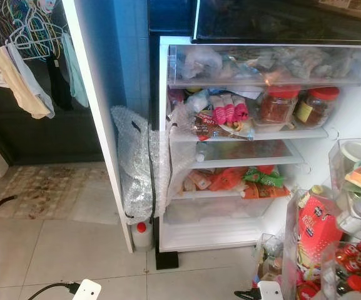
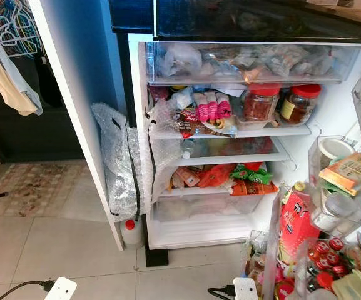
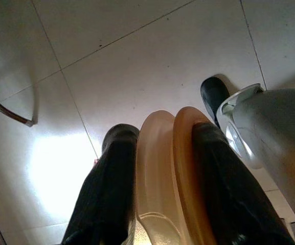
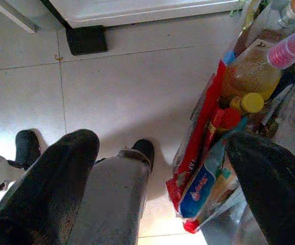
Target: Restocking fridge
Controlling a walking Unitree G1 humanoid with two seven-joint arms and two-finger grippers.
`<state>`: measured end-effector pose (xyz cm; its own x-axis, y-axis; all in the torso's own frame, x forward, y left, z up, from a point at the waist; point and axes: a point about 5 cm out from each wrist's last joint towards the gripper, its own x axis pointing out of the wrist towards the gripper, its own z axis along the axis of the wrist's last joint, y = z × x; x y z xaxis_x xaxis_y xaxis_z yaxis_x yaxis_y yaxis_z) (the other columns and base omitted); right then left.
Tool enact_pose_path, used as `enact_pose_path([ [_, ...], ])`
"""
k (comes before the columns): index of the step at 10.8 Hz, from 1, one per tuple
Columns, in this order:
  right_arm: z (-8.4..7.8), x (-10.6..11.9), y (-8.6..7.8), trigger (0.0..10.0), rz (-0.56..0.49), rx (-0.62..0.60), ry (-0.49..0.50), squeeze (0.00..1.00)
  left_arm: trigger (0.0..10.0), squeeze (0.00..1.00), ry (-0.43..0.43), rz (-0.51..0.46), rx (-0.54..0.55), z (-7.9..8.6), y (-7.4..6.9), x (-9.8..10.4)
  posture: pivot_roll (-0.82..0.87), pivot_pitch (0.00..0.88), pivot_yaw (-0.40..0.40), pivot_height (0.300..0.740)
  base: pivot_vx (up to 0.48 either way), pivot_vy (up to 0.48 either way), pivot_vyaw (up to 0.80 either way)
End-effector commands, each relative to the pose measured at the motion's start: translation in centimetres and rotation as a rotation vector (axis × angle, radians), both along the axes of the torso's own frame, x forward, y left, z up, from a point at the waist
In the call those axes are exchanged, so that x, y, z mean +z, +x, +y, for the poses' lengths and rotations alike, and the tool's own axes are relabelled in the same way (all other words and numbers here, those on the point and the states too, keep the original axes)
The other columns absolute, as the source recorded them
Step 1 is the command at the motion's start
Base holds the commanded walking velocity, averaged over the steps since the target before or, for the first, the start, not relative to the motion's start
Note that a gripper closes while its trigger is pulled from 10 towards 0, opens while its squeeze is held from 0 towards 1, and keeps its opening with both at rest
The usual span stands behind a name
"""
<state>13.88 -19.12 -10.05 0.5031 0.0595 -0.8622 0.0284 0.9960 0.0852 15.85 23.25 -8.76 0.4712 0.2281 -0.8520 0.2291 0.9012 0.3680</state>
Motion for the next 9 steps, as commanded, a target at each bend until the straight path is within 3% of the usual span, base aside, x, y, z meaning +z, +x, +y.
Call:
enact_pose_path([
  [1,-0.43,-0.03,-0.25,10.0,0.01,0.0,-0.01,0.0,10.0,0.0,-0.002,0.012,-0.003,-0.11,-0.21,-0.12,-0.08,0.007,-0.06,0.74,0.0,0.0,0.0],
  [9,-0.62,-0.06,-0.39,10.0,0.013,-0.009,-0.015,0.0,10.0,0.0,0.0,0.013,-0.006,-0.09,-0.26,-0.13,-0.08,0.001,-0.06,0.74,0.0,0.0,0.0],
])
